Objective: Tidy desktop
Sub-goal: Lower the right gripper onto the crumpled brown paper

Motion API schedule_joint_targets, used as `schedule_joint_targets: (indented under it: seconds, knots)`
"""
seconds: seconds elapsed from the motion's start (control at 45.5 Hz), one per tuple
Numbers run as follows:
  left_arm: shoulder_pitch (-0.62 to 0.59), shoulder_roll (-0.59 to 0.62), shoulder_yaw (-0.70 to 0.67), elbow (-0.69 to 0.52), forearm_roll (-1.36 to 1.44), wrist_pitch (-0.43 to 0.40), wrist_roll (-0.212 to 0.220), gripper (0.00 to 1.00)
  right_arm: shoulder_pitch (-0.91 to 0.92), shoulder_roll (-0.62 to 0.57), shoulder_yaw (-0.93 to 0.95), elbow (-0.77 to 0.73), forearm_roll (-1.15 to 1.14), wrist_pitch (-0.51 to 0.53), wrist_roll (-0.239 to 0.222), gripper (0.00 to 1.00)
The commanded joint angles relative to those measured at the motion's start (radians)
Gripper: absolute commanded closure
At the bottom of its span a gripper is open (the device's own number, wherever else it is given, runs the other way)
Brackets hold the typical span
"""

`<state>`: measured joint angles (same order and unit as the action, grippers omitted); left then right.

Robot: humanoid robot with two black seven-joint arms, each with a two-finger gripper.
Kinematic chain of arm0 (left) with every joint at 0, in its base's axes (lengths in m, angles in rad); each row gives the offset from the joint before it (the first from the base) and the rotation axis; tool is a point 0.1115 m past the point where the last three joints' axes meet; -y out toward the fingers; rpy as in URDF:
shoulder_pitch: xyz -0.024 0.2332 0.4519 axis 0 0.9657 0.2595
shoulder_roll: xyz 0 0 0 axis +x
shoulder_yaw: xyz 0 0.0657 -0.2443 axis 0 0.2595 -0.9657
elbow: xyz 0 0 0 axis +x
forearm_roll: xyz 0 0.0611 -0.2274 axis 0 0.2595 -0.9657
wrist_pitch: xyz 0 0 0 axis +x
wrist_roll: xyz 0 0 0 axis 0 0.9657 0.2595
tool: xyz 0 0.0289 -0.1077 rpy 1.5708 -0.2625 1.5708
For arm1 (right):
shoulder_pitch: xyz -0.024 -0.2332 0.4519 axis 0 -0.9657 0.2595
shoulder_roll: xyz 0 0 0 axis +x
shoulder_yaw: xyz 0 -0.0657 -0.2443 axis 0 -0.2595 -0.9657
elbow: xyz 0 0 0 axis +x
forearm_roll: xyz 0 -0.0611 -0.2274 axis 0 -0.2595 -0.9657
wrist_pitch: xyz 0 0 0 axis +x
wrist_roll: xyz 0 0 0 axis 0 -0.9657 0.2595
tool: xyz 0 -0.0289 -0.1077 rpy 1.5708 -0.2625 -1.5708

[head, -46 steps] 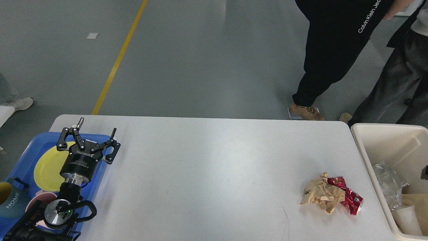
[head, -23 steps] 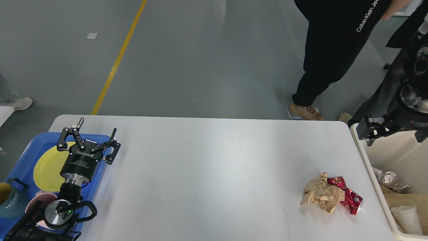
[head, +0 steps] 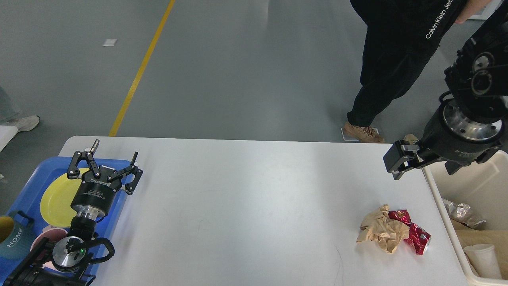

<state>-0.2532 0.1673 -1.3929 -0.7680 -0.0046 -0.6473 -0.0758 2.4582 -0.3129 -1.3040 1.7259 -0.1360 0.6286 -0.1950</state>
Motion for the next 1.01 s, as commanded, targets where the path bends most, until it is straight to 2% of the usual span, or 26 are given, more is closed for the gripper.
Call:
schedule_joint_targets:
  seconds: [0.0,0.264,0.549,0.681,0.989]
  knots:
    - [0.0,-0.002,0.0,-0.001,0.0,0.0,0.001,0.03,-0.126,0.005,0.008,-0.031,-0.013,-0.052,-0.001,0.01]
    - [0.0,-0.002,0.0,-0.001,0.0,0.0,0.001,0.03,-0.548,0.041,0.066,-0.207,-0.011,-0.279,-0.006,0.0]
    - [0.0,-0.002,0.0,-0.001,0.0,0.0,0.001,0.03,-0.886,0.046,0.213,-0.471,0.029,-0.302,-0.014,0.02]
    - [0.0,-0.002,0.0,-0.001,0.0,0.0,0.001,0.03,-1.034,0.094,0.226,-0.609,0.032,-0.346,-0.014,0.02]
    - [0.0,-0.002,0.0,-0.001,0.0,0.0,0.001,0.03,-1.189,0.132,0.229,-0.753,0.062,-0.464,-0.014,0.03]
